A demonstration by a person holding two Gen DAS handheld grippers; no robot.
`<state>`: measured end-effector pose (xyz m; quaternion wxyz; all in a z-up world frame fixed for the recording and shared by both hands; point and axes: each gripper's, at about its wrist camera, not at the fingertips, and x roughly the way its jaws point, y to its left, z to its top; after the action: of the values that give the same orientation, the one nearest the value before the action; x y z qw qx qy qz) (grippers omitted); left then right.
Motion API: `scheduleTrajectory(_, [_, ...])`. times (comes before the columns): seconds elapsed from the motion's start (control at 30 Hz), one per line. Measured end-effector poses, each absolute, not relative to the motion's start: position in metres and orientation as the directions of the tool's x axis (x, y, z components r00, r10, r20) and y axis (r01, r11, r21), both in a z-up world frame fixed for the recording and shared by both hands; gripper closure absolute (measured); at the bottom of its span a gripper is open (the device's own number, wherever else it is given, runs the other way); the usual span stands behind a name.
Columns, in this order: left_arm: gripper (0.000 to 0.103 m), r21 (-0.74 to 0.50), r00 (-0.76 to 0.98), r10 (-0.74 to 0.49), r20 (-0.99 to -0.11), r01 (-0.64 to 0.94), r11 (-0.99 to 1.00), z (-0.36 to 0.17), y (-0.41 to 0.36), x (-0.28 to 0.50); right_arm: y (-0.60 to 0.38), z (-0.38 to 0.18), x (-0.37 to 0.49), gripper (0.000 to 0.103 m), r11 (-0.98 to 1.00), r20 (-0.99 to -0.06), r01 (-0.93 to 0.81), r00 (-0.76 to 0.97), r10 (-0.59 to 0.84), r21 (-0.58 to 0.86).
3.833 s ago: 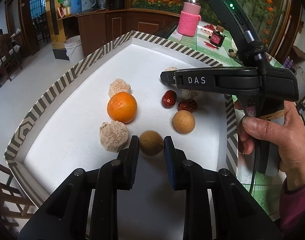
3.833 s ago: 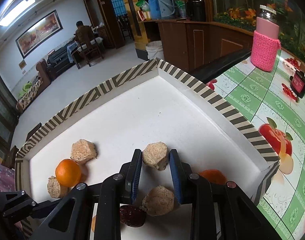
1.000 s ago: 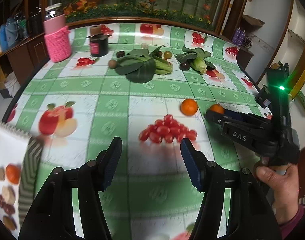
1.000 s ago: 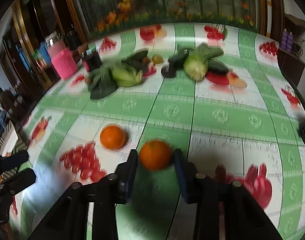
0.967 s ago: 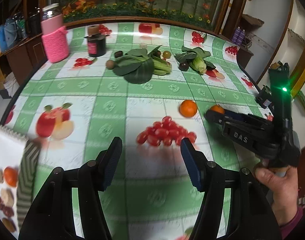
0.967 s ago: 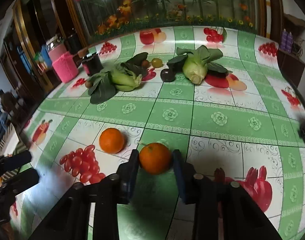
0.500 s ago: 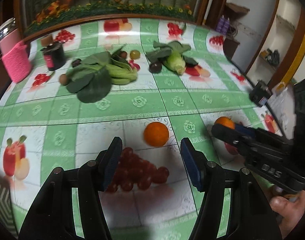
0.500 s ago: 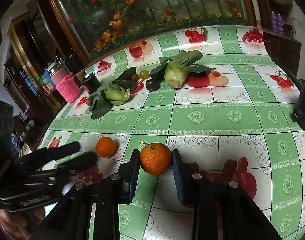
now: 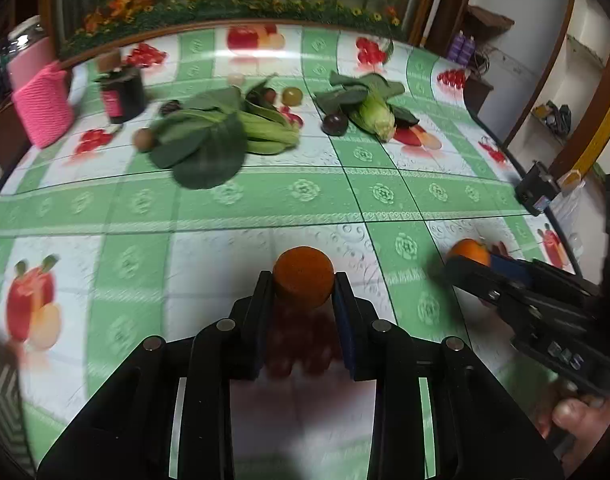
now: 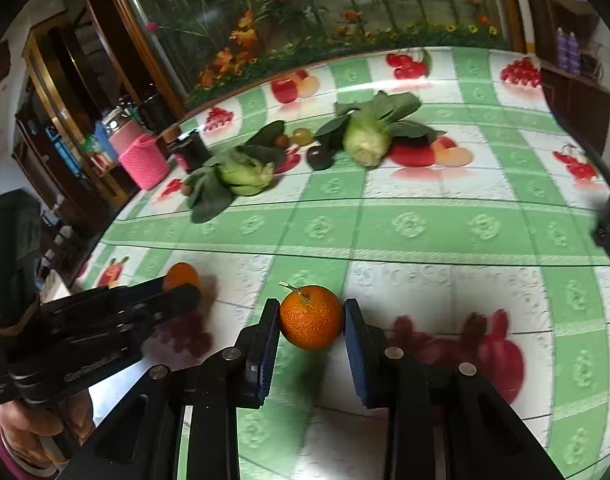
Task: Organize fruits
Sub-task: 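Grasp a mandarin with the right tool while the left tool grasps an orange, then carry the mandarin in the right tool while the left tool carries the orange to the tray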
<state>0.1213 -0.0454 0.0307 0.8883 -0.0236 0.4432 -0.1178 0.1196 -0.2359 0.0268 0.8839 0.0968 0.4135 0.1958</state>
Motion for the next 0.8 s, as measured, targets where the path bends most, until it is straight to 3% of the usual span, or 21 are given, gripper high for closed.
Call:
scheduleTrajectory(0.47, [0.075,-0.172,0.622,-0.195,-0.759,0.098,0.980,0.062,0.031,0.007,-0.152,0.052,0.053,0.072,0.833,-0.668,-0.436,0.512,0.540,0.339])
scheduleTrajectory(0.8, [0.074,-0.150,0.673,-0.088,-0.734,-0.034,0.988,0.081,0.121,-0.075,-0.067,0.054,0.003,0.072,0.716,-0.630,-0.579,0.399,0.666,0.390])
